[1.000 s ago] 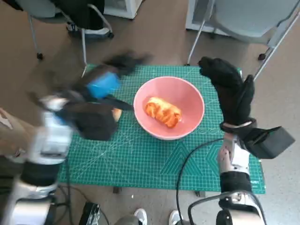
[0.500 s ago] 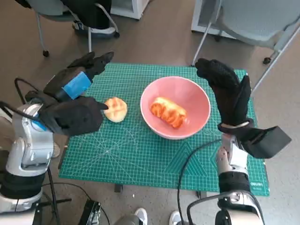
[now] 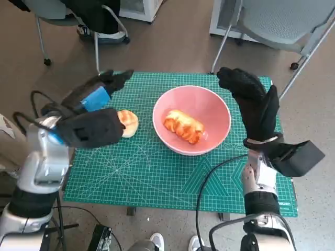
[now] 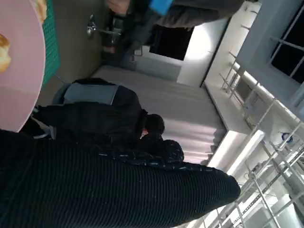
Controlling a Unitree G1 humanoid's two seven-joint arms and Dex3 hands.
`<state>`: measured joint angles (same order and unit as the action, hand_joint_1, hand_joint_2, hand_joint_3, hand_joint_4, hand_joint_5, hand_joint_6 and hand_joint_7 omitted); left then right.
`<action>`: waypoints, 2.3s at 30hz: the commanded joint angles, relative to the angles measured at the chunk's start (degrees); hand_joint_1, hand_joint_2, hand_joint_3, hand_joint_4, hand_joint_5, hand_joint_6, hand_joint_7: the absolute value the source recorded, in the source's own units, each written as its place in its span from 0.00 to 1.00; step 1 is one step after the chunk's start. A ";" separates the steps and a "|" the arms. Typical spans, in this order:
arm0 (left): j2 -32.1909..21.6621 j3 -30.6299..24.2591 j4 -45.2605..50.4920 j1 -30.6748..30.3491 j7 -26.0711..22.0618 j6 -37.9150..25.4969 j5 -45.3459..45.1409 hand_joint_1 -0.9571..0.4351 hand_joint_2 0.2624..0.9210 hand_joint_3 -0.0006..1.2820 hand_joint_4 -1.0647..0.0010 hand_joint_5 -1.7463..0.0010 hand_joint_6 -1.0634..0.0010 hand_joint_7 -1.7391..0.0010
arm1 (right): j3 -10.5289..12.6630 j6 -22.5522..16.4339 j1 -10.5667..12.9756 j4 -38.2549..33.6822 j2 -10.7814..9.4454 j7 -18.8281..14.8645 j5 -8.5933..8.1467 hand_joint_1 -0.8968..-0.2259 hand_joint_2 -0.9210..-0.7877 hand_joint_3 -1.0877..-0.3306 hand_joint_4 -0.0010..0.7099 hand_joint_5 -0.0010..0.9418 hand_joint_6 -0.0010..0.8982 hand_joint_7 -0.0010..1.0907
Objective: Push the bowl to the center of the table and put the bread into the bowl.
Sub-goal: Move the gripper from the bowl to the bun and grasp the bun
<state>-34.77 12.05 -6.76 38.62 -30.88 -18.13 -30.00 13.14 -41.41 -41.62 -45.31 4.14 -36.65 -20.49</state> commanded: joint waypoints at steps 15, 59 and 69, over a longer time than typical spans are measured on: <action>4.17 9.98 -26.83 13.12 -0.22 3.09 -5.12 0.43 0.64 0.00 1.00 1.00 0.88 1.00 | 0.49 1.02 0.67 -0.85 0.74 -0.55 -0.49 0.35 0.00 0.44 0.32 0.00 0.09 0.47; 13.18 16.59 -56.48 23.27 3.63 6.37 -6.28 0.48 0.68 0.01 0.87 0.98 0.78 0.98 | 0.41 1.14 1.78 0.81 1.24 0.08 -0.06 0.35 0.00 0.44 0.32 0.00 0.09 0.47; 14.42 16.55 -58.74 21.93 11.70 4.38 -6.82 0.55 0.88 0.03 0.43 0.91 0.40 0.70 | 0.29 1.32 1.61 0.87 1.14 -0.07 -0.15 0.35 0.00 0.44 0.32 0.00 0.09 0.47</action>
<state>-21.33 28.47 -64.31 60.47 -21.75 -13.07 -36.21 13.49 -41.04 -41.51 -44.17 5.16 -36.82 -20.47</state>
